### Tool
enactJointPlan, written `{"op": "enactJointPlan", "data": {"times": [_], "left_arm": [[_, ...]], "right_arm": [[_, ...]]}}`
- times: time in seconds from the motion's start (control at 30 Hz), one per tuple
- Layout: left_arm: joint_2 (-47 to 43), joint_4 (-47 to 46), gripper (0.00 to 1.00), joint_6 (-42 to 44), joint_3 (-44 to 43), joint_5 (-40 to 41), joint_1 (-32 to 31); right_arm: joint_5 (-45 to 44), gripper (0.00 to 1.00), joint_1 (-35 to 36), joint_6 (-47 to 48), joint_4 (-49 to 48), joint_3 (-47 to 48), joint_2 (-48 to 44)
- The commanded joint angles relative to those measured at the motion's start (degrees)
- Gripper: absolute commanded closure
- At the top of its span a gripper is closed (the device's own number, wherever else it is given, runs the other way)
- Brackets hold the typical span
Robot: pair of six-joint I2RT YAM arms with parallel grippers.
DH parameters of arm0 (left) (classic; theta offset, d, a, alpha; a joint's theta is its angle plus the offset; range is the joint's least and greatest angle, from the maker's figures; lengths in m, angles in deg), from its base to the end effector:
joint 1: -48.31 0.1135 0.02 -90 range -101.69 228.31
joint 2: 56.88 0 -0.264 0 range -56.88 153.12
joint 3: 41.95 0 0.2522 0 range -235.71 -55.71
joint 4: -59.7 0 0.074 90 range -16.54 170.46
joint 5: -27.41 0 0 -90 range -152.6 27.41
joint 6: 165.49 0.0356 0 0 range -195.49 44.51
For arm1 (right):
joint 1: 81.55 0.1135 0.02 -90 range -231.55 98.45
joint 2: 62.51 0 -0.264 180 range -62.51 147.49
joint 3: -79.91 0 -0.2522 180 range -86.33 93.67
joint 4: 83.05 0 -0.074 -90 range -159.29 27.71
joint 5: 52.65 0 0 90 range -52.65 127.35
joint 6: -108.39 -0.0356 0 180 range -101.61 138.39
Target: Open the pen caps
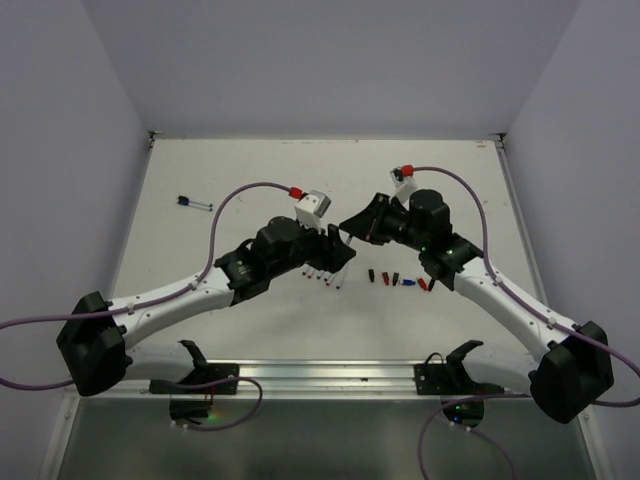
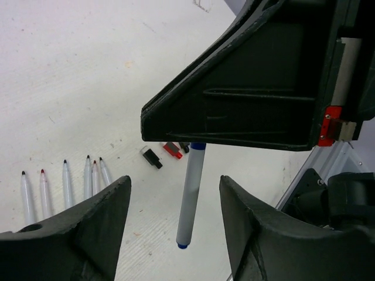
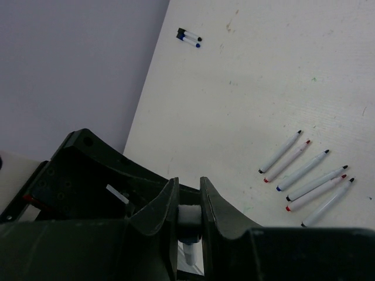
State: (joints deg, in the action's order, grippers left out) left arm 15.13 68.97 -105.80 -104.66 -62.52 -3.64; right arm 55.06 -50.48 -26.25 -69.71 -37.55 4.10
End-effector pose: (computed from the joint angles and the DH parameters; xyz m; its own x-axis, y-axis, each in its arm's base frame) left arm 0.1795 -0.2293 0.2889 -0.5665 -0.0950 -0.8186 0.5802 0.6594 -0.4781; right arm 0.2254 0.1485 0.3056 -0.7025 0.3582 -0.6150 -0.3466 0.5825 0.7352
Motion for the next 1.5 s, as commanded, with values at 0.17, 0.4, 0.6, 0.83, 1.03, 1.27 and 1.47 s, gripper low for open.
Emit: {"op": "enactJointPlan", "data": {"times": [0.17, 0.4, 0.6, 0.83, 1.03, 1.27, 1.47], "left_arm": [[2.3, -6.0, 1.00, 0.4, -1.5, -3.4, -0.7], [-4.1, -11.3, 1.00, 1.9, 1.7, -16.1, -0.4], [-13.7, -23.8, 1.00, -1.0, 6.9, -30.8, 1.4], [-15.1, -45.1, 1.00, -14.8, 11.3, -39.7, 3.5], [-17.4, -15.1, 1.00, -6.5, 4.4, -15.2, 3.1], [-9.6, 14.4, 1.00, -3.1, -8.1, 43.4, -10.1], [8.0, 31.1, 1.00, -10.5, -18.6, 72.5, -18.7]], "right_arm": [[1.6, 1.00, 0.1, -4.3, -4.4, -0.3, -3.4], [6.4, 1.00, 0.0, 0.7, -7.9, -1.2, -3.5], [18.1, 1.00, -0.1, 0.7, -28.6, -7.0, -5.0], [27.5, 1.00, -0.1, -9.7, -55.1, -11.2, -3.7], [21.5, 1.00, 0.4, -0.2, -35.0, -9.1, -6.9], [-14.0, 1.00, 3.3, 12.8, 4.3, 4.0, -6.6], [-37.3, 1.00, 5.5, 10.8, 26.3, 15.1, 4.9]]}}
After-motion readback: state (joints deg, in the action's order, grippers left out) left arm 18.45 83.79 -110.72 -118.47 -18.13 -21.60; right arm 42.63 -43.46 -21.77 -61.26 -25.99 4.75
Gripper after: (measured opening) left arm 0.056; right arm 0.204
